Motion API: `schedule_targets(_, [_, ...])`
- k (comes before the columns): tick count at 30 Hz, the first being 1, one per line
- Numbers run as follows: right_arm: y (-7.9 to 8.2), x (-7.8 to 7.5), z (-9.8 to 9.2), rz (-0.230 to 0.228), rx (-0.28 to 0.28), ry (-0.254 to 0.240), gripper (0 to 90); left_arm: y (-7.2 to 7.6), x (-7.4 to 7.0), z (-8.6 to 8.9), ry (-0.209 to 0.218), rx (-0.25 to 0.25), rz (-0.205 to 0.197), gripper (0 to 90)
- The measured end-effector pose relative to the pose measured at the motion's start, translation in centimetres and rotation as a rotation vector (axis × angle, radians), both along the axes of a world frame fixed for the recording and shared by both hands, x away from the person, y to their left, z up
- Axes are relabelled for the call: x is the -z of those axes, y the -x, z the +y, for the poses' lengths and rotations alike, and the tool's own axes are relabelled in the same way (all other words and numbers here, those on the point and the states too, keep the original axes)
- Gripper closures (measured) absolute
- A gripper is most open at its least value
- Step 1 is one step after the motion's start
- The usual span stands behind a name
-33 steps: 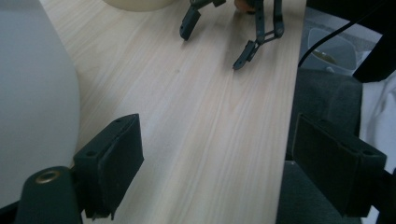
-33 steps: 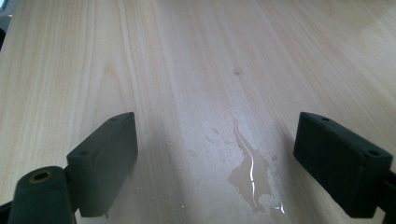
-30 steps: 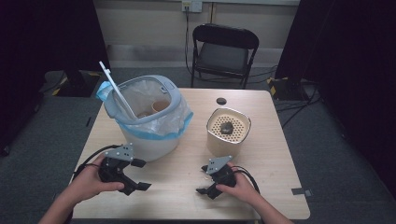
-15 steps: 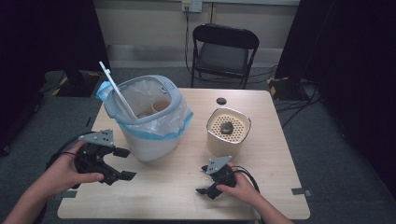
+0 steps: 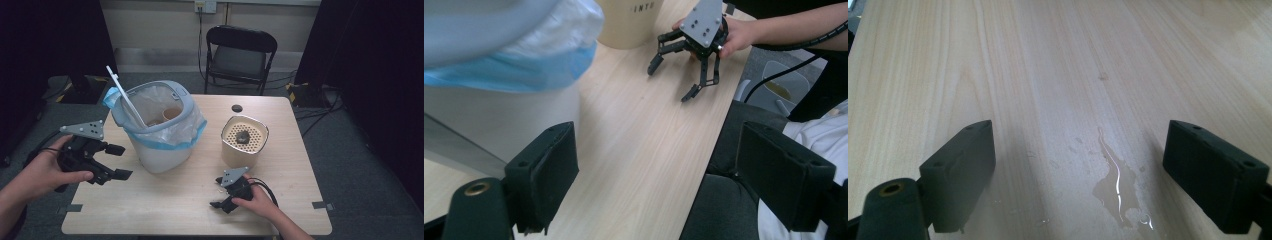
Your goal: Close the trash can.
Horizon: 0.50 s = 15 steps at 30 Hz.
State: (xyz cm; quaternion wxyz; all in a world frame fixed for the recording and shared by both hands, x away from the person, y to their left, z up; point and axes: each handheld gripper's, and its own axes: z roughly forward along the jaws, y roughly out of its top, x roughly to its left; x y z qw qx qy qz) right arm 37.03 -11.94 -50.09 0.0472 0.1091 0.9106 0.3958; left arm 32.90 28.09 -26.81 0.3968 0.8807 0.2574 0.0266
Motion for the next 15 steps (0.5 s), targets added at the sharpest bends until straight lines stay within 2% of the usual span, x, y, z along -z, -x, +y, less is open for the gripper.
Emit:
schedule_targets(4, [0.0,0.0,0.0,0.0,-0.002,-0.001,13.0,-0.4,-1.2,0.9,0.013,-0.028,-0.016,16.5])
schedule_targets(7, [0.0,0.0,0.0,0.0,-0.002,-0.001,13.0,-0.7,-1.9,1.4,0.005,-0.047,-0.027,16.5])
schedule_targets(15, [0.0,0.0,0.0,0.001,-0.001,-0.001,13.0,-1.8,-3.0,2.1,0.009,-0.088,-0.029,16.5])
